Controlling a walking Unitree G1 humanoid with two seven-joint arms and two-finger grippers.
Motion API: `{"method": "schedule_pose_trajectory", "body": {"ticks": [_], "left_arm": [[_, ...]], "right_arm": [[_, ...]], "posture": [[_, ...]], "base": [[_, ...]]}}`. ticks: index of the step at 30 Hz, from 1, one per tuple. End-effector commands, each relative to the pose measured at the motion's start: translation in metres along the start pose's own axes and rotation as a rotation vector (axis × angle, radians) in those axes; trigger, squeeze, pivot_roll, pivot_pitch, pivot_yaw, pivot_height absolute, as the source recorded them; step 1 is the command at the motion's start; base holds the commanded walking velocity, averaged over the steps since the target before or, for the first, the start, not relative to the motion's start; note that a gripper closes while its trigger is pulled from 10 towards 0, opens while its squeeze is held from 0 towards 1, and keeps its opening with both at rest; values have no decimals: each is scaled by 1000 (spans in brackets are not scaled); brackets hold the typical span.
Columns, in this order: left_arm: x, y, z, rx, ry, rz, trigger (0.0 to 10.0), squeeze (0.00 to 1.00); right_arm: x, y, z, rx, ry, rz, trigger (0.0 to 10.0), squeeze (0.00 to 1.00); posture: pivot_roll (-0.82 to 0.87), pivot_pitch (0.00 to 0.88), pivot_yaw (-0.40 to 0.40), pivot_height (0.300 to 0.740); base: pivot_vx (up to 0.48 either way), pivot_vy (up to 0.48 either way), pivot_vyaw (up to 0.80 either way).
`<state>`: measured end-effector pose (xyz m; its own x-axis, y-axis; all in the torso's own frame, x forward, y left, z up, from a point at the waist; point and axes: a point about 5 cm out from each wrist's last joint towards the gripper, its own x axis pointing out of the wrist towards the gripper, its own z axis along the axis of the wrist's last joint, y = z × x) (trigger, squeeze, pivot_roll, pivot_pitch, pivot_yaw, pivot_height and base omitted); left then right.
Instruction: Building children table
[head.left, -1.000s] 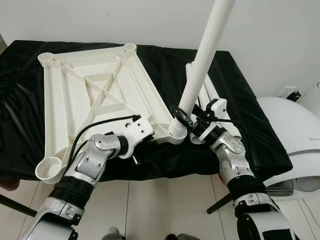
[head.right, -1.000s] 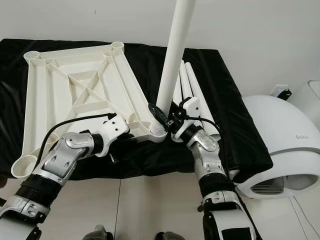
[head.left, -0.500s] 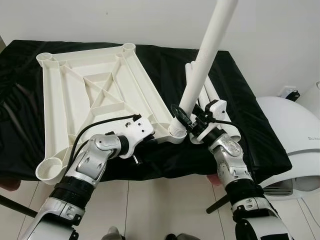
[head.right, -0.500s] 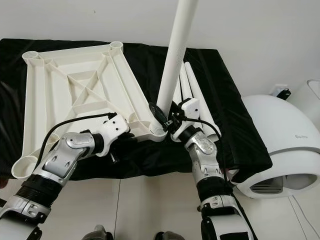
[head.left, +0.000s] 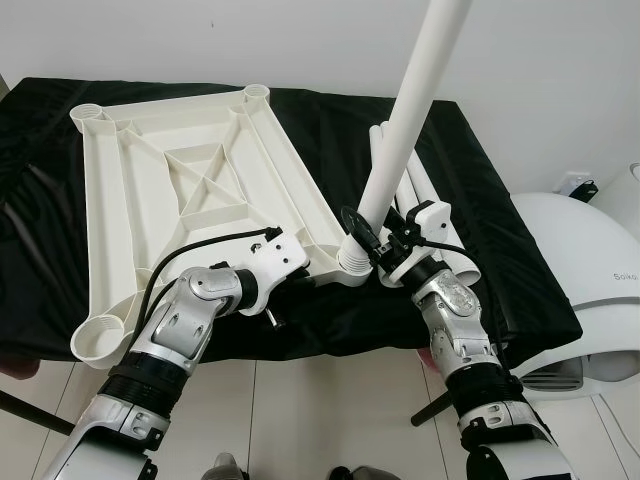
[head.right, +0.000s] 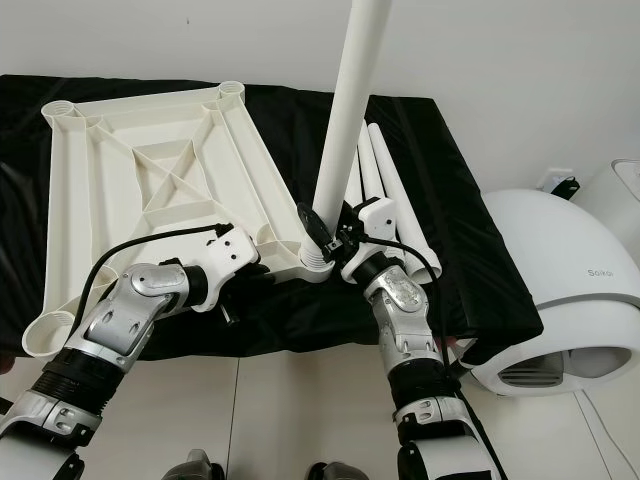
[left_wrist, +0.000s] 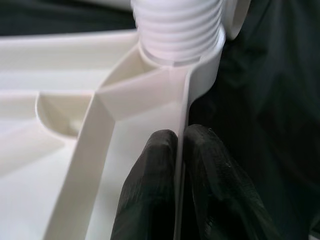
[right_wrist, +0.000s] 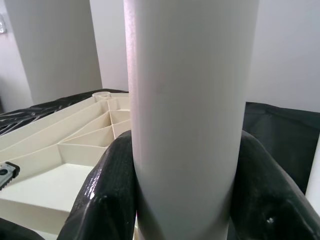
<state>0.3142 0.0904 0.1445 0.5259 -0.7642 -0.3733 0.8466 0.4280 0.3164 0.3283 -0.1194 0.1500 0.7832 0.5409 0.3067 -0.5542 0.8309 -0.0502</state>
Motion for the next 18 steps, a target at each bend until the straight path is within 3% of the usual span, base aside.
{"method": "schedule_pose_trajectory", "body": {"ticks": [1,18], "left_arm": [[2,2,10,20,-35,36,10000,0],[2,3,11,23,-37,30,10000,0]], "right_arm": [[-20,3,-37,63,197,-44,10000,0],[-17,7,-36,55,188,-117,10000,0]], "posture": [[9,65,-43,740],[10,66,-40,740]], "base": [[0,0,0],[0,0,0]]}}
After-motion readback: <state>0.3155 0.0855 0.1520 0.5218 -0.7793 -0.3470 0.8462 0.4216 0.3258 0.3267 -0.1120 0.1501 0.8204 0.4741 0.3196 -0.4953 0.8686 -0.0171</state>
